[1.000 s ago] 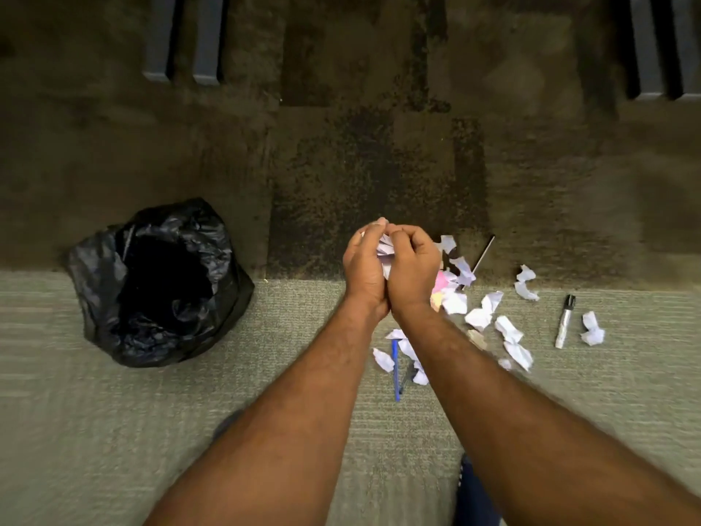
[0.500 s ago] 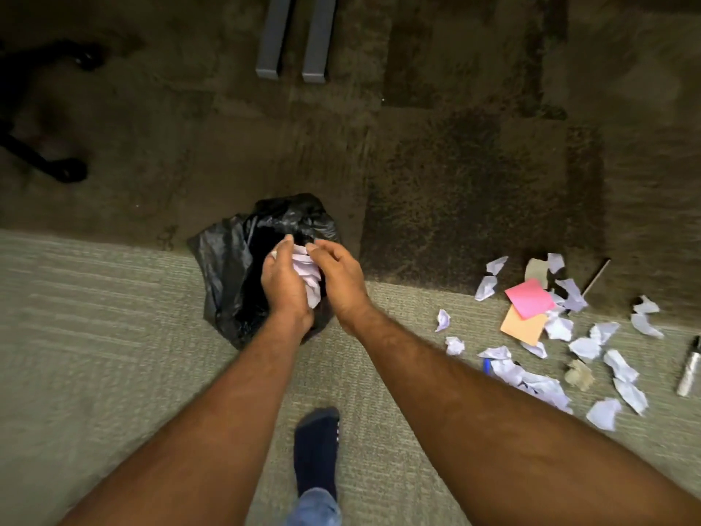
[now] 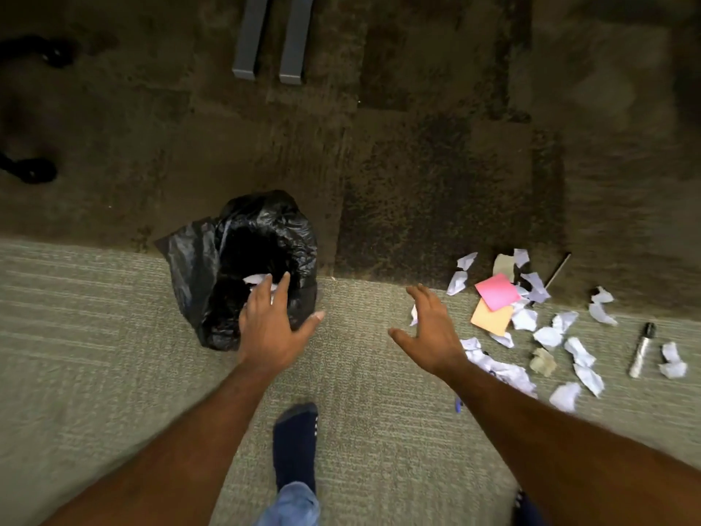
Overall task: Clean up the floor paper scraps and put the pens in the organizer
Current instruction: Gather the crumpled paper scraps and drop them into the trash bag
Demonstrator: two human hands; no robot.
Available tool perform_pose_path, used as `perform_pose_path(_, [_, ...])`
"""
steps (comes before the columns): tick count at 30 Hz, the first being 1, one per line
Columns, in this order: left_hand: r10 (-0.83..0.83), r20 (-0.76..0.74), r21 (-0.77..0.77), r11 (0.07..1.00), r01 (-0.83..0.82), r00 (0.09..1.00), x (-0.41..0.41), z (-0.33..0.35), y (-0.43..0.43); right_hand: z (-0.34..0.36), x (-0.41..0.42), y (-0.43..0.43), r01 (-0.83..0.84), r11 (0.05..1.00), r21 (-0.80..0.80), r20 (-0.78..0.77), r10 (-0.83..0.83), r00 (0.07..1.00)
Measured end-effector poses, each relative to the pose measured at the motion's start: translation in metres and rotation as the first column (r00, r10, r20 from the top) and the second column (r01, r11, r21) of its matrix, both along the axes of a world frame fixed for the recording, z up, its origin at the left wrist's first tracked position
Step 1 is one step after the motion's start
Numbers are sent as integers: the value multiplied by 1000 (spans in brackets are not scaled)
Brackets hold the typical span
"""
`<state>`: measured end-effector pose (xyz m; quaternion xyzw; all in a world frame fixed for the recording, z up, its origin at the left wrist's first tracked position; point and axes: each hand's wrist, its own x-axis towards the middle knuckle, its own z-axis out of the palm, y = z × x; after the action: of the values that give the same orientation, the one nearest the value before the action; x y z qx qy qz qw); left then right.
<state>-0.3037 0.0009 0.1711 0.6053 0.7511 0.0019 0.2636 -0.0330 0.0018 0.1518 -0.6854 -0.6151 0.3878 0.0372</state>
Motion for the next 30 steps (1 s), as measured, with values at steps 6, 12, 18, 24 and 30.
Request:
perform_pose_path(6, [-323,-37,28,946,324,946,81,-9,0,3,89,-45,112,993,-36,56,-110,992])
perform_pose_path(12, [-493,-5,-131,863,488,870,160,-18,8,-3,140,-66,177,984,-23,94,-174,980])
perform_pose_path(18, [-559,68,-221,799,559,826,226,-54,14,-32,193,-77,240,971,-23,99,-237,967])
perform_pose_path(24, [-572,47,-352,757,550,819,246,-122,16,-90,220,-88,145,985,-93,151,-130,980])
perform_pose_path(30, [-616,-75,-454,721,524,784,257,-174,3,-137,234,-99,11,956,-295,286,77,955])
